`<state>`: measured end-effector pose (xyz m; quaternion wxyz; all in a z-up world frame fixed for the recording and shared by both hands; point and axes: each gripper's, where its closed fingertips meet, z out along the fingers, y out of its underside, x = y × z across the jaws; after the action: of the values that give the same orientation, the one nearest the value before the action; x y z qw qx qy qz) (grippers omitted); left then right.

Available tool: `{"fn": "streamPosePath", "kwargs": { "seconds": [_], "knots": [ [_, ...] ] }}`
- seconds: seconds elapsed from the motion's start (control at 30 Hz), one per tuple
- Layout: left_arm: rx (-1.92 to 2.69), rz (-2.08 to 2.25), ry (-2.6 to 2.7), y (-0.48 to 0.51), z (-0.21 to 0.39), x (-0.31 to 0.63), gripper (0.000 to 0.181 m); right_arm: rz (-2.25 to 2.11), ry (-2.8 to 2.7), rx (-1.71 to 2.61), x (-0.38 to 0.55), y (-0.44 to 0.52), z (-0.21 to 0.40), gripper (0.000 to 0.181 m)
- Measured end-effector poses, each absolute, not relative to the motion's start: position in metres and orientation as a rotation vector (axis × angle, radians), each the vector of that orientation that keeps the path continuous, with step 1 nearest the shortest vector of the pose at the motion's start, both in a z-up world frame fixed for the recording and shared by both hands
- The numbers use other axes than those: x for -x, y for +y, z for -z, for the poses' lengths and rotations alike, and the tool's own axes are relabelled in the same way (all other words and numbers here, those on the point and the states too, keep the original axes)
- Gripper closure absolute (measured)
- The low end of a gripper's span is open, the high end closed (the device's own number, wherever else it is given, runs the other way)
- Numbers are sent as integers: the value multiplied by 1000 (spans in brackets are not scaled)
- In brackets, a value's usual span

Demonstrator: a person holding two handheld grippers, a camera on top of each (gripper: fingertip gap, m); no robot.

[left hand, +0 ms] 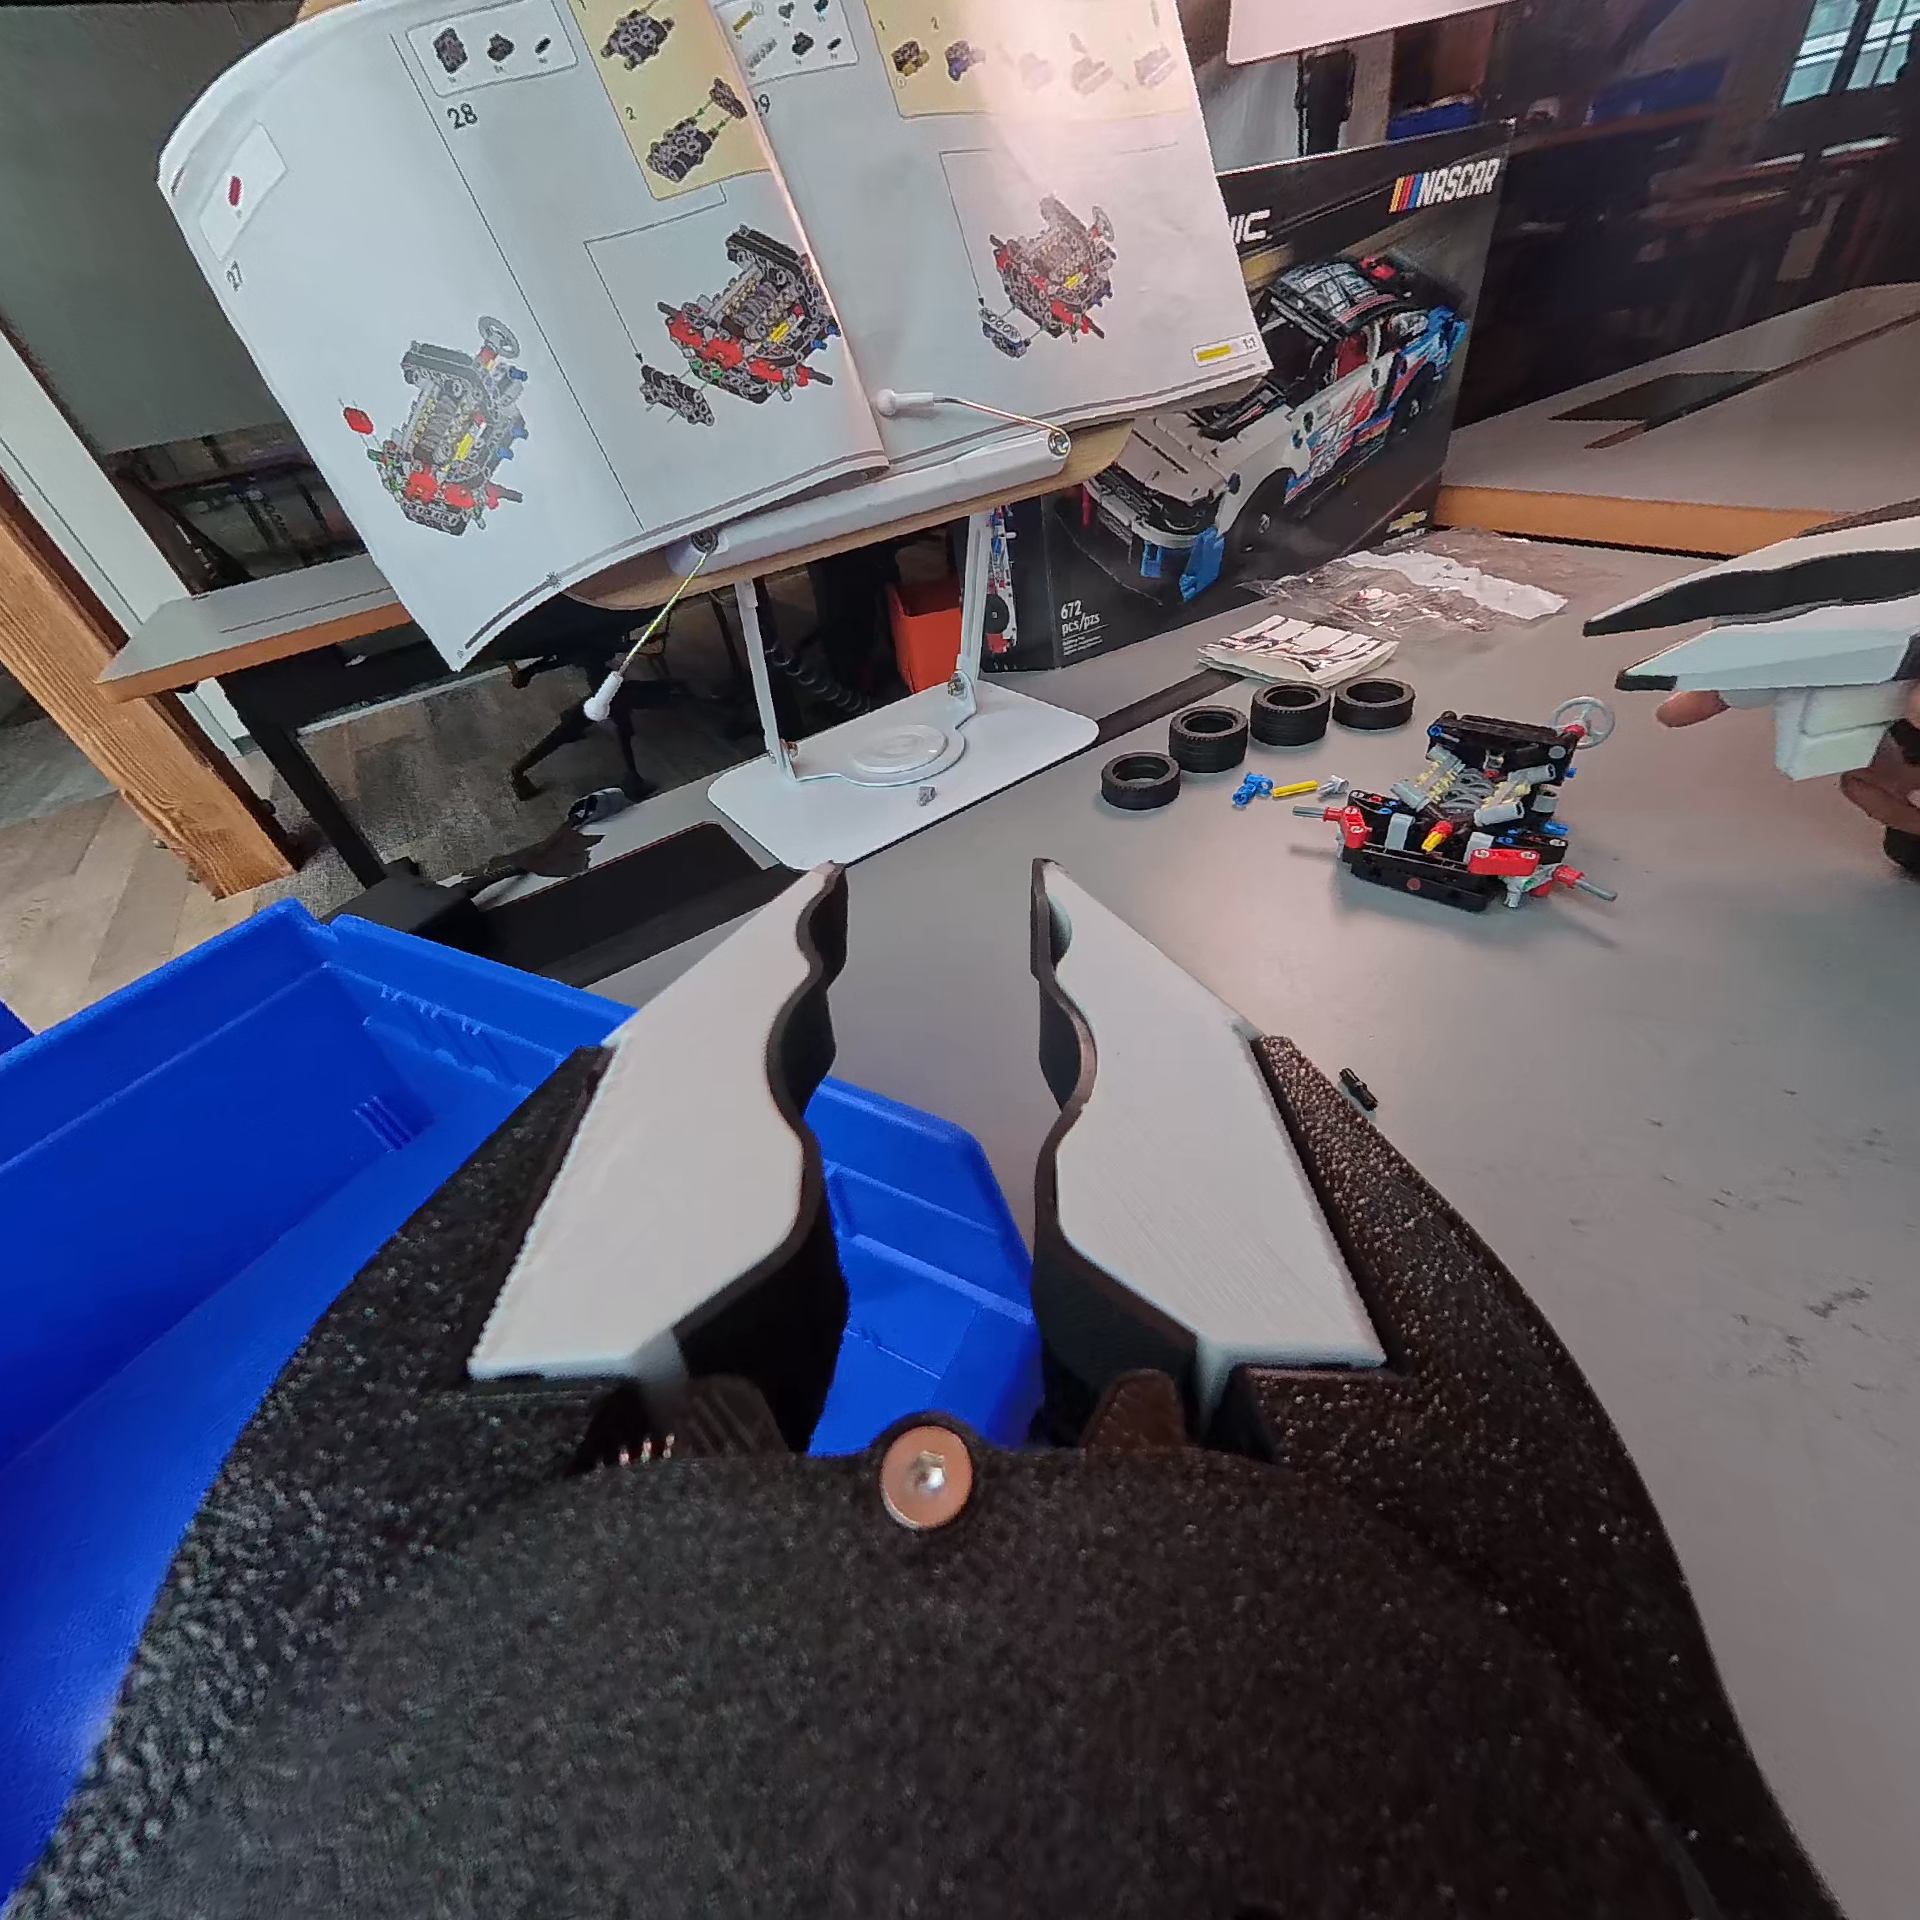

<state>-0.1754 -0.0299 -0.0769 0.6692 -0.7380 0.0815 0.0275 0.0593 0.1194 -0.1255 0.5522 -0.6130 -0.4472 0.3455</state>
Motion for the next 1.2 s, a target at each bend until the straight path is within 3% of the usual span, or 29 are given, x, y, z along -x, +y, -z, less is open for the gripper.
{"fn": "streamPosePath", "kwargs": {
  "seconds": [0.2,0.47,0.67,0.8,1.2],
  "knots": [
    [1637,-72,244,-30,72,158,146,-775,-1154,1546,-65,124,140,150],
    [1612,-59,289,-30,69,143,147,-435,-1592,1634,-56,149,156,140],
    [1621,-3,350,-29,77,117,149,-532,-1790,1887,-54,161,182,126],
    [1637,-1,423,-27,88,99,149,-567,-1873,1904,-53,151,194,139],
    [1676,68,447,-26,98,86,149,-630,-2185,1636,-63,90,193,142]
  ]
}}
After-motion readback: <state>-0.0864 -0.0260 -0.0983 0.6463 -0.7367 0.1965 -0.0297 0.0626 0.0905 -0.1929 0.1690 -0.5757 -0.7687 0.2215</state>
